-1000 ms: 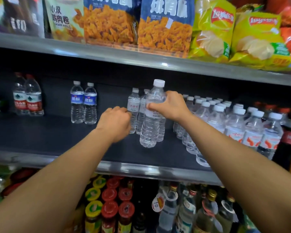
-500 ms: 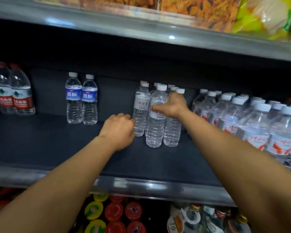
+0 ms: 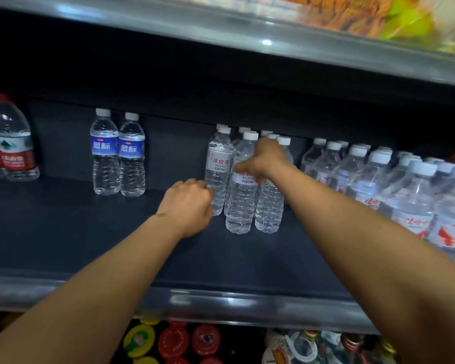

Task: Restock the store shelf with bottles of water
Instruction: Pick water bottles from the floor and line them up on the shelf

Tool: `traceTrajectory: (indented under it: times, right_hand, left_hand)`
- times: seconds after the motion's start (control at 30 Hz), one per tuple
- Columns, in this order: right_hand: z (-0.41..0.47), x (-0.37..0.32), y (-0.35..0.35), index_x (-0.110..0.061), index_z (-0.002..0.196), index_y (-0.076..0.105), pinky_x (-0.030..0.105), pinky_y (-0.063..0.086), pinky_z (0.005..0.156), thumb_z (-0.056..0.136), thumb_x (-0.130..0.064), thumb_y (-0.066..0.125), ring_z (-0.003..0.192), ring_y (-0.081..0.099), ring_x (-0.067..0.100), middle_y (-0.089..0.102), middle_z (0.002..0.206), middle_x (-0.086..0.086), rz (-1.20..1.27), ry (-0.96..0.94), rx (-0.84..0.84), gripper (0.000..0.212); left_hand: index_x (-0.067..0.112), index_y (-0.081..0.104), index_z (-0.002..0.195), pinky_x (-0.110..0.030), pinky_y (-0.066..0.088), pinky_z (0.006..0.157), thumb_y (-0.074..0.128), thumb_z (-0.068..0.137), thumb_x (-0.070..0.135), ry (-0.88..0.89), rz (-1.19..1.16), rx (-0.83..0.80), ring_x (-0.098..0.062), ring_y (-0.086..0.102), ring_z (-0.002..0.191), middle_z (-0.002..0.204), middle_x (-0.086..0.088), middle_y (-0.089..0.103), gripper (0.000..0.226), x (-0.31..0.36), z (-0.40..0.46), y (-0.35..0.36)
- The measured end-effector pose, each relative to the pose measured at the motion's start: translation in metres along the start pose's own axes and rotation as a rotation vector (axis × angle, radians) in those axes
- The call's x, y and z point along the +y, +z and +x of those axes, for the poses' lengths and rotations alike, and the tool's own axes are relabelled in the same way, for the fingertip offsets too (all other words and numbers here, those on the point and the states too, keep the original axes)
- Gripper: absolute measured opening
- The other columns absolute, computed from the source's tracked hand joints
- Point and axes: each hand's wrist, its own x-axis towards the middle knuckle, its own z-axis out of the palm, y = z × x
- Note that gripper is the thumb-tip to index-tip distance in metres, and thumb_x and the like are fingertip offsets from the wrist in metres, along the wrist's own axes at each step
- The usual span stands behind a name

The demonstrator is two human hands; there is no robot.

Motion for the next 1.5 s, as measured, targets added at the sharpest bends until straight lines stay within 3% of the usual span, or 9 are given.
traceTrajectory:
  times: [0.1, 0.33, 0.47, 0.6, 0.7, 0.8, 0.9, 1.2, 1.5]
  right_hand:
    - [0.002, -0.001, 0.003, -0.013, 0.073, 0.05, 0.027, 0.049, 0.066, 0.073, -0.035, 0.081, 0.084, 0.067, 0.023, 0.065, 0.085, 0.009, -0.003, 0.01, 0.014, 0.039]
    - [-0.002, 0.0, 0.002, -0.011, 0.09, 0.053, 0.03, 0.051, 0.074, 0.074, -0.038, 0.081, 0.092, 0.066, 0.026, 0.066, 0.098, 0.011, -0.017, 0.0, 0.01, 0.043]
    - [-0.014, -0.001, -0.005, -0.011, 0.094, 0.052, 0.031, 0.045, 0.07, 0.073, -0.045, 0.08, 0.088, 0.059, 0.021, 0.058, 0.098, 0.005, -0.097, -0.069, 0.043, 0.048]
    - [-0.025, 0.0, -0.009, -0.015, 0.089, 0.047, 0.03, 0.038, 0.07, 0.074, -0.048, 0.078, 0.099, 0.058, 0.025, 0.057, 0.107, 0.007, -0.181, -0.098, 0.073, 0.047]
    - [-0.036, 0.004, -0.013, -0.014, 0.084, 0.048, 0.03, 0.038, 0.069, 0.079, -0.044, 0.074, 0.099, 0.059, 0.026, 0.057, 0.102, 0.007, -0.208, -0.107, 0.057, 0.04]
    - [-0.052, 0.009, -0.019, -0.01, 0.105, 0.056, 0.033, 0.043, 0.075, 0.086, -0.043, 0.067, 0.104, 0.056, 0.026, 0.058, 0.11, 0.008, -0.251, -0.141, 0.061, 0.04]
    - [-0.071, 0.018, -0.022, -0.009, 0.117, 0.052, 0.036, 0.044, 0.08, 0.088, -0.043, 0.064, 0.109, 0.055, 0.028, 0.058, 0.116, 0.009, -0.289, -0.189, 0.034, 0.046]
    - [-0.174, 0.062, -0.03, -0.004, 0.134, 0.039, 0.041, 0.04, 0.095, 0.096, -0.046, 0.045, 0.12, 0.046, 0.035, 0.048, 0.133, 0.017, -0.447, -0.294, -0.065, 0.056]
    - [-0.327, 0.115, -0.038, -0.011, 0.126, 0.042, 0.04, 0.038, 0.091, 0.095, -0.044, 0.045, 0.116, 0.044, 0.032, 0.048, 0.125, 0.011, -0.456, -0.341, -0.113, 0.046]
  left_hand:
    - [0.014, 0.058, 0.111, -0.033, 0.039, 0.092, 0.041, 0.096, 0.029, 0.008, -0.003, 0.002, -0.023, 0.051, 0.111, 0.114, -0.003, 0.057, 0.027, 0.004, 0.0, 0.001]
    - [0.014, 0.057, 0.11, -0.033, 0.038, 0.092, 0.041, 0.095, 0.029, 0.006, 0.014, -0.014, -0.023, 0.051, 0.111, 0.115, -0.003, 0.057, 0.026, 0.008, -0.002, 0.001]
    - [0.013, 0.057, 0.11, -0.034, 0.039, 0.093, 0.042, 0.095, 0.028, 0.004, 0.004, -0.025, -0.024, 0.051, 0.111, 0.115, -0.004, 0.057, 0.026, 0.011, -0.005, -0.003]
    - [0.013, 0.057, 0.111, -0.034, 0.038, 0.093, 0.042, 0.095, 0.029, 0.009, 0.016, -0.031, -0.024, 0.05, 0.112, 0.116, -0.004, 0.057, 0.027, 0.017, -0.008, -0.011]
    - [0.013, 0.057, 0.112, -0.033, 0.038, 0.093, 0.042, 0.095, 0.029, 0.016, 0.016, -0.026, -0.024, 0.05, 0.113, 0.116, -0.004, 0.056, 0.027, 0.022, -0.011, -0.021]
    - [0.014, 0.058, 0.111, -0.033, 0.039, 0.093, 0.042, 0.096, 0.028, 0.018, 0.025, -0.016, -0.023, 0.051, 0.11, 0.113, -0.003, 0.057, 0.026, 0.025, -0.018, -0.03]
    - [0.014, 0.058, 0.112, -0.034, 0.04, 0.092, 0.042, 0.095, 0.027, 0.018, 0.031, -0.018, -0.023, 0.051, 0.109, 0.112, -0.003, 0.057, 0.027, 0.029, -0.028, -0.041]
    - [0.014, 0.057, 0.115, -0.033, 0.039, 0.093, 0.042, 0.095, 0.029, 0.009, 0.055, -0.049, -0.023, 0.051, 0.113, 0.117, -0.004, 0.057, 0.029, 0.068, -0.081, -0.075]
    - [0.018, 0.057, 0.115, -0.033, 0.038, 0.094, 0.043, 0.093, 0.029, 0.053, -0.023, -0.079, -0.024, 0.05, 0.114, 0.117, -0.003, 0.057, 0.028, 0.149, -0.175, -0.097]
